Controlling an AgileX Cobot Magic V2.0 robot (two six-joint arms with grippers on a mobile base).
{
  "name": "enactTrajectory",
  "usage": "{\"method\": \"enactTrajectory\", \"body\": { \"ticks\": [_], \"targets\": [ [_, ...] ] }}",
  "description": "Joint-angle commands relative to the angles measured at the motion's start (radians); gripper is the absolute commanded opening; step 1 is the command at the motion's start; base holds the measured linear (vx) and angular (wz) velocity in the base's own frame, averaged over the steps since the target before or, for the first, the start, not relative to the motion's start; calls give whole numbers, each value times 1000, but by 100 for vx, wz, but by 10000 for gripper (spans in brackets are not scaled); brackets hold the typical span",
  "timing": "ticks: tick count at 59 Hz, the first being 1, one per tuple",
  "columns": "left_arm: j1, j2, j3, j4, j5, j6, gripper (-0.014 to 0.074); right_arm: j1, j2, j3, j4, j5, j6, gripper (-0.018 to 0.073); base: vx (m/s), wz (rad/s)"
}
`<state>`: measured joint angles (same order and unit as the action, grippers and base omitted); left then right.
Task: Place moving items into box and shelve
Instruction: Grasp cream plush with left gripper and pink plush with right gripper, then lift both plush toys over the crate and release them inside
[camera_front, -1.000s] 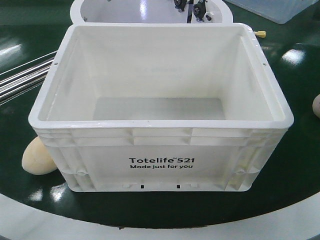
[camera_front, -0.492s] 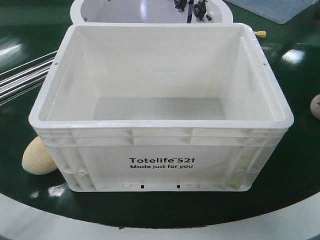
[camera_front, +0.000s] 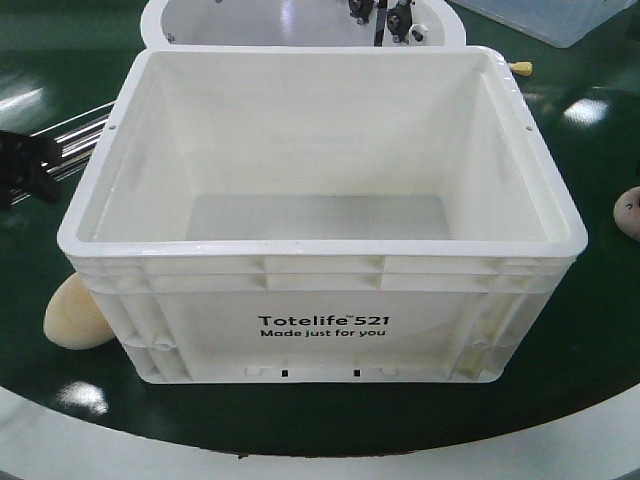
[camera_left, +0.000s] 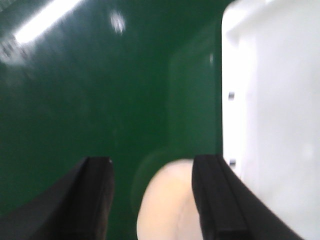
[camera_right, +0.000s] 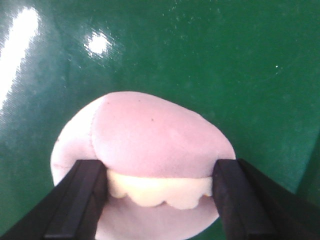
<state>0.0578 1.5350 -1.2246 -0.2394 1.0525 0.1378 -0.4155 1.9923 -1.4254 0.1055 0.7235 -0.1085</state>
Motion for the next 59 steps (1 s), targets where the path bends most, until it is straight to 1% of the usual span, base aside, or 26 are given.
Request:
{"method": "enactTrajectory", "body": {
  "ticks": [1, 5, 9, 18, 19, 25, 31, 34, 38, 42, 48, 53, 54, 55, 56, 59],
  "targets": [
    [2, -4, -31, -33, 82, 35, 472, -5, -29, -17, 10, -12, -8, 511, 0, 0],
    [2, 4, -31, -47, 133, 62, 472, -5, -29, -17, 10, -14, -8, 511, 0, 0],
    [2, 4, -31, -86, 170, 107, 472, -5, -29, -17, 11, -18, -8, 511, 0, 0],
    [1, 8, -8, -196, 163, 211, 472, -5, -29, -17, 40, -26, -8, 511, 0, 0],
    [1, 23, 257, -185, -109, 266, 472, -5, -29, -17, 51, -29, -8, 511, 0, 0],
    [1, 28, 289, -185, -186, 266, 472, -5, -29, -17, 61, -29, -8, 510, 0, 0],
    [-3, 52, 317, -186, -233, 263, 463, -5, -29, -17, 59, -30, -12, 490, 0, 0],
    [-11, 70, 327, -184, -246, 241, 446, -5, -29, -17, 55, -30, -12, 468, 0, 0],
    [-27, 107, 331, -187, -249, 219, 406, -5, -29, -17, 55, -30, -11, 416, 0, 0],
    [-48, 141, 331, -187, -235, 214, 353, -5, -26, -17, 52, -30, -11, 337, 0, 0],
    [-70, 177, 331, -187, -219, 215, 197, -5, -23, -17, 52, -24, -6, 176, 0, 0],
    [-69, 182, 330, -194, -218, 215, 46, -5, -23, -17, 59, -26, -3, 55, 0, 0],
    [-69, 182, 329, -195, -218, 214, 33, -5, -23, -17, 60, -26, -3, 32, 0, 0],
    [-69, 180, 328, -196, -218, 213, -8, -5, -23, -17, 60, -29, -3, -1, 0, 0],
    [-69, 179, 326, -196, -220, 211, -10, -5, -23, -17, 61, -29, -3, -16, 0, 0],
    [-69, 171, 321, -195, -228, 186, -9, -5, -24, -17, 63, -32, -2, -15, 0, 0]
  ]
}}
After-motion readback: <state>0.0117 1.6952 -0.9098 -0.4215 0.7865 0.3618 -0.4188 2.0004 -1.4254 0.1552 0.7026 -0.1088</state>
